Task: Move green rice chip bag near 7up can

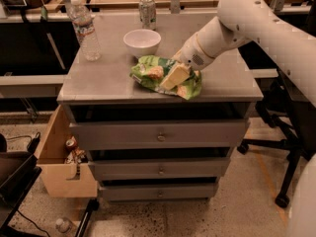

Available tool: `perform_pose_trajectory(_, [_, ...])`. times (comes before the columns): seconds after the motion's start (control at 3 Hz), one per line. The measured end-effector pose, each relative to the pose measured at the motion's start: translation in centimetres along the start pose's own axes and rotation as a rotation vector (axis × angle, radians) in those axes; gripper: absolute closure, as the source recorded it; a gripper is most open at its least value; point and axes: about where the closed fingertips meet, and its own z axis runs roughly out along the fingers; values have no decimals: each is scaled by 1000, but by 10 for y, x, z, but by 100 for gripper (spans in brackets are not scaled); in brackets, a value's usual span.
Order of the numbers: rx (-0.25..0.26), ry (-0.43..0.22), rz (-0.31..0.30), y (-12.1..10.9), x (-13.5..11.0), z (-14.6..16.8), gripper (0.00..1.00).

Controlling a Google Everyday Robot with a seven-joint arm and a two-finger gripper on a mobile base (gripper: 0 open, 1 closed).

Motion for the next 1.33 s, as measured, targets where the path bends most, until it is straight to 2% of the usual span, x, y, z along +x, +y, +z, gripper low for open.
perform_pose_trajectory(1.33, [0, 0, 0, 0, -1, -1, 100])
